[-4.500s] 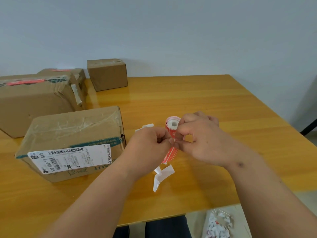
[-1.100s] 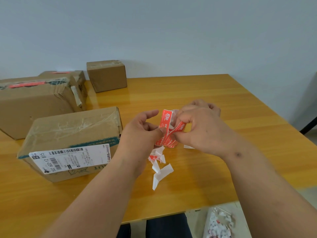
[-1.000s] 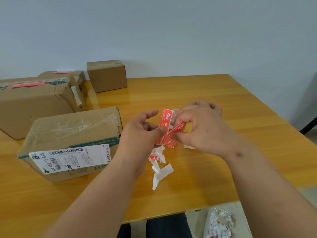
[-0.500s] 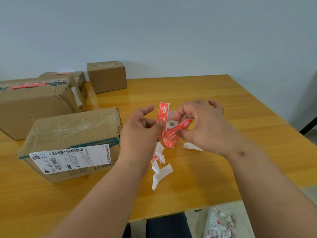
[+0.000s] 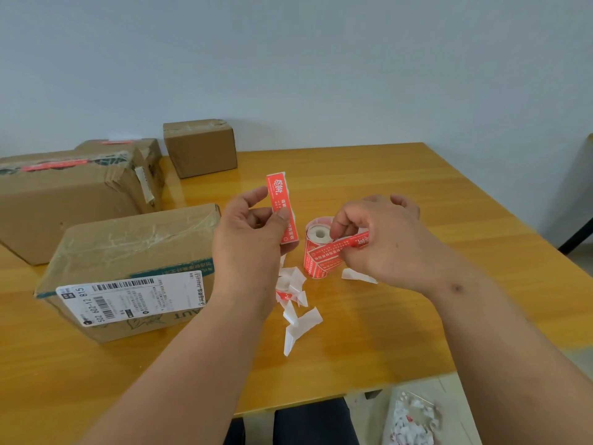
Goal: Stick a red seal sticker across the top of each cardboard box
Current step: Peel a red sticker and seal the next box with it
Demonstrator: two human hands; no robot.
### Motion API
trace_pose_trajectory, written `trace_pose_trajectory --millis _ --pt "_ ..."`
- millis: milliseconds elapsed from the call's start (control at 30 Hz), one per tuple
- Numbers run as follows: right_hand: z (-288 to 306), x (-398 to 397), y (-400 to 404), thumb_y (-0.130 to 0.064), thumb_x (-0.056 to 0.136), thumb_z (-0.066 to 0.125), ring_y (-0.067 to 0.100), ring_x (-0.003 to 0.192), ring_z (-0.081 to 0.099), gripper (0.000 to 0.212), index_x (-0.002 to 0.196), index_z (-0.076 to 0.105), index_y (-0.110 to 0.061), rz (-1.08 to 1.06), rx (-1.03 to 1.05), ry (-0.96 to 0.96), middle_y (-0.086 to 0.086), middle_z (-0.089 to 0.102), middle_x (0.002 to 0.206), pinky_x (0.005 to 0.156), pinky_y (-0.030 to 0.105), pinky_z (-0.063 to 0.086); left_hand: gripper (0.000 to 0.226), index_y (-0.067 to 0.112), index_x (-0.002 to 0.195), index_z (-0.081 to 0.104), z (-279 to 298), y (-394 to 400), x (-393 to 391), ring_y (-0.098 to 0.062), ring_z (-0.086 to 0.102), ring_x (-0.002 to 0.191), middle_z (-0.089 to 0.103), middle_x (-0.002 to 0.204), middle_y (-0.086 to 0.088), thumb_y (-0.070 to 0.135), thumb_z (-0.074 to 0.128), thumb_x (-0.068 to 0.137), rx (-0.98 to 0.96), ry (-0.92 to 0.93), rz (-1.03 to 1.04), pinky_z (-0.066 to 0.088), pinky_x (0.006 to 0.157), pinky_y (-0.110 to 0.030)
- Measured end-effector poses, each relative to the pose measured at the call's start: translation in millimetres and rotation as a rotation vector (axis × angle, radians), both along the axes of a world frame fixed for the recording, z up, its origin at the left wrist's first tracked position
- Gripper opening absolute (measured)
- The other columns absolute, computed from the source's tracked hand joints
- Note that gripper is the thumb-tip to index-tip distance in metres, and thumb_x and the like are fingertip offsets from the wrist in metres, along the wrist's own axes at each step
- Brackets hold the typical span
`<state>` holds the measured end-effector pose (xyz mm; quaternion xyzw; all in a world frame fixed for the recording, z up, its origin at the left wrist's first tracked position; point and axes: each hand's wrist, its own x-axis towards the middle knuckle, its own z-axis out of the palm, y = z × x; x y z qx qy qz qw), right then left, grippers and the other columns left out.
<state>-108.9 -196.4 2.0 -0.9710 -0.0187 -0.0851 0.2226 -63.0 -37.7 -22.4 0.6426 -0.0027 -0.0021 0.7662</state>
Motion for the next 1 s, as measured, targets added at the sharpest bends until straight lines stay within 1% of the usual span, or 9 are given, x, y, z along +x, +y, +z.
trace_pose_trajectory --millis 67,233,400,533,600,700,833,933,1000 --pt "2.3 -0.9 2.5 -0.02 0.077 0.069 0.002 0.113 0.043 0.022 0.079 0.057 -0.038 0.001 -0.002 0.002 -0.02 0.062 0.089 0.114 0.042 0.004 0.031 0.025 0.117 0.061 1.6 0.6 -1.5 -0.012 0.068 0.071 0.069 0.081 -0.002 0.01 0.065 0.09 -0.019 0.008 -0.05 0.058 0.064 -0.028" --pt "7.2 2.7 16.8 -0.045 0.087 0.061 0.003 0.123 0.038 0.007 0.093 0.061 -0.041 -0.049 0.036 -0.093 -0.022 0.057 0.112 0.113 0.042 0.011 0.028 0.023 0.119 0.06 3.4 2.4 -6.8 -0.016 0.072 0.078 0.072 0.078 -0.001 0.011 0.06 0.094 -0.021 0.03 -0.17 0.058 0.07 -0.034" --pt "6.3 2.7 27.7 -0.038 0.089 0.062 0.0 0.097 0.054 0.015 0.074 0.061 -0.038 -0.005 0.195 -0.117 -0.025 0.062 0.083 0.104 0.047 0.033 0.03 0.023 0.122 0.058 6.9 8.9 -10.2 -0.017 0.072 0.079 0.073 0.08 -0.002 0.012 0.06 0.094 -0.003 0.011 -0.186 0.059 0.072 -0.035" --pt "8.9 1.5 34.7 -0.035 0.089 0.063 0.001 0.086 0.06 0.018 0.071 0.064 -0.032 -0.013 0.275 -0.076 -0.02 0.066 0.076 0.098 0.05 0.039 0.03 0.023 0.121 0.059 9.5 15.2 -14.5 -0.012 0.07 0.072 0.073 0.079 0.0 0.012 0.061 0.094 0.048 -0.054 -0.153 0.055 0.065 -0.026" --pt "11.4 -0.2 39.1 -0.034 0.089 0.064 0.004 0.082 0.063 0.017 0.072 0.066 -0.029 -0.024 0.324 -0.068 -0.017 0.069 0.076 0.093 0.044 0.045 0.028 0.024 0.119 0.061 11.6 18.7 -17.5 -0.01 0.07 0.07 0.074 0.079 -0.001 0.012 0.061 0.094 0.059 -0.078 -0.152 0.054 0.062 -0.022" --pt "18.3 -4.5 46.4 -0.027 0.088 0.065 0.011 0.072 0.065 0.015 0.076 0.069 -0.02 -0.009 0.446 -0.06 -0.006 0.071 0.077 0.07 0.027 0.05 0.028 0.024 0.119 0.062 14.2 25.8 -20.5 -0.009 0.069 0.068 0.074 0.079 0.0 0.013 0.061 0.093 0.076 -0.095 -0.151 0.054 0.063 -0.023" --pt "22.3 -7.1 57.3 -0.019 0.085 0.064 0.016 0.061 0.055 0.013 0.074 0.069 -0.013 0.043 0.564 -0.05 0.008 0.067 0.071 0.059 0.031 0.045 0.031 0.025 0.12 0.063 17.2 37.5 -23.8 -0.014 0.071 0.076 0.075 0.083 0.001 0.014 0.064 0.092 0.091 -0.107 -0.158 0.056 0.07 -0.028" --pt "22.0 -6.7 66.5 -0.015 0.084 0.061 0.006 0.059 0.051 0.014 0.072 0.068 -0.012 0.058 0.613 -0.046 -0.005 0.062 0.062 0.055 0.021 0.04 0.032 0.026 0.12 0.062 21.2 47.1 -26.0 -0.016 0.072 0.079 0.076 0.083 0.002 0.014 0.066 0.091 0.077 -0.126 -0.155 0.055 0.072 -0.028" --pt "23.3 -6.6 73.5 -0.013 0.085 0.061 -0.001 0.061 0.059 0.015 0.072 0.068 -0.012 0.076 0.656 -0.061 -0.011 0.067 0.065 0.057 0.014 0.043 0.034 0.027 0.121 0.059 22.7 53.2 -26.6 -0.01 0.071 0.077 0.076 0.085 0.006 0.014 0.066 0.09 0.09 -0.148 -0.151 0.051 0.067 -0.022"
